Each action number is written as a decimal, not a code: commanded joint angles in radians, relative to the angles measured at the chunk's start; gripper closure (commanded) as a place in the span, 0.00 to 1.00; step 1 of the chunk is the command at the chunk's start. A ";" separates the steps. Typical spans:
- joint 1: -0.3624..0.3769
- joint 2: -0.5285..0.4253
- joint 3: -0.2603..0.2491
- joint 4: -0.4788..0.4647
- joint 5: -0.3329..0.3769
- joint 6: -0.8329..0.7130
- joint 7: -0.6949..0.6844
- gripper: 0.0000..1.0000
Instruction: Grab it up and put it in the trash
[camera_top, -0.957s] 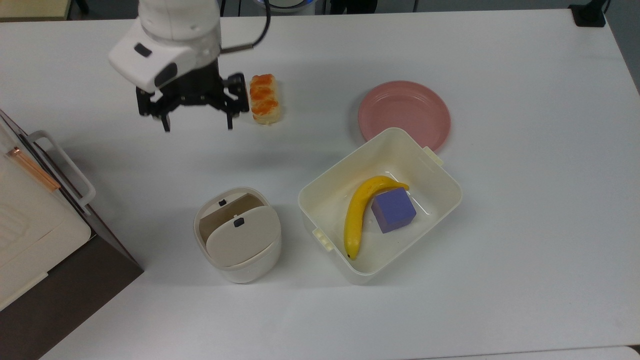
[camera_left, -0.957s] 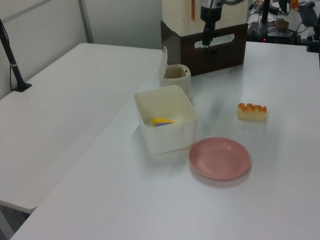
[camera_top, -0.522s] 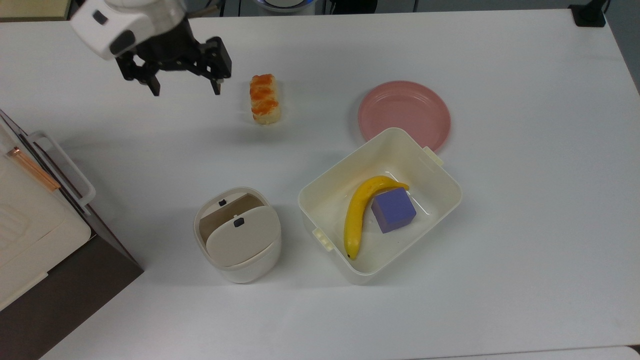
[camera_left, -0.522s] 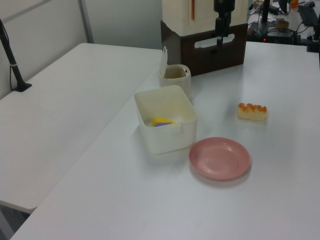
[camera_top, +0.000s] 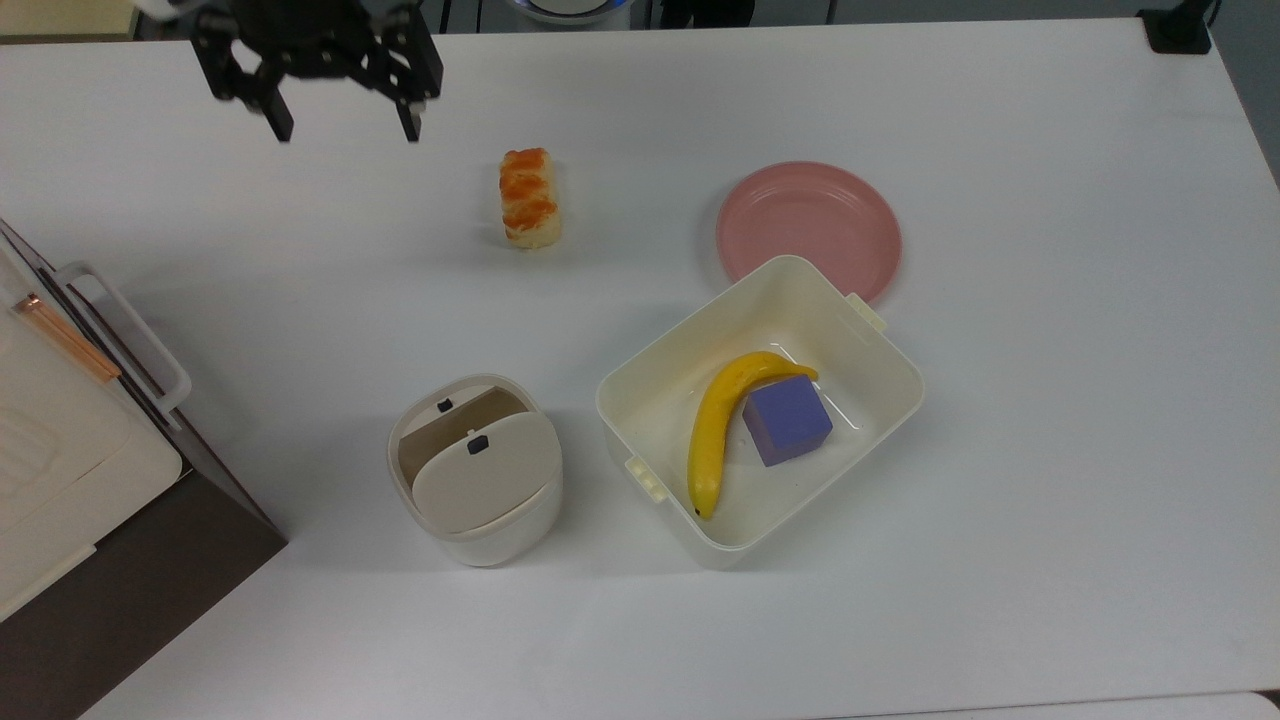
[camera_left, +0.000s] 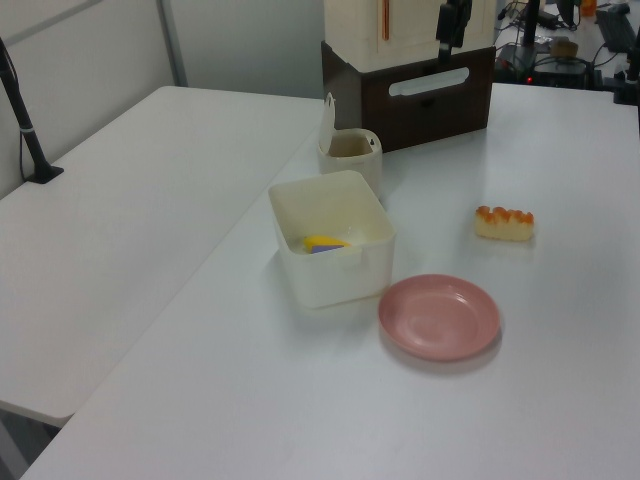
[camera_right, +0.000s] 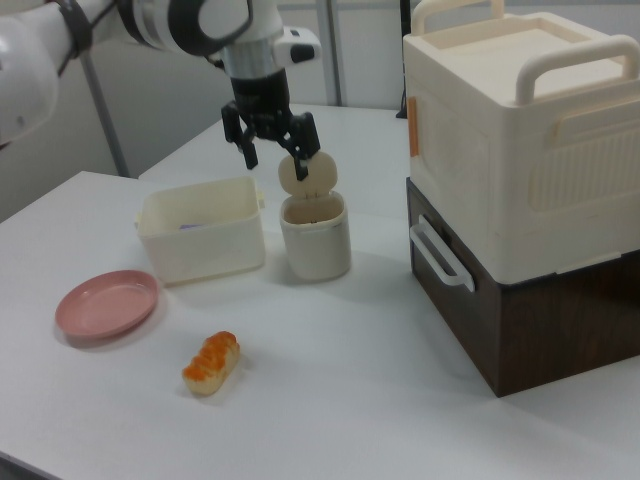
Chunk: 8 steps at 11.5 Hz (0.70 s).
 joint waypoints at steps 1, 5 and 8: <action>0.047 -0.096 -0.062 -0.066 0.033 -0.035 0.058 0.00; 0.094 -0.166 -0.079 -0.167 0.031 -0.024 0.087 0.00; 0.126 -0.199 -0.084 -0.218 0.031 0.011 0.089 0.00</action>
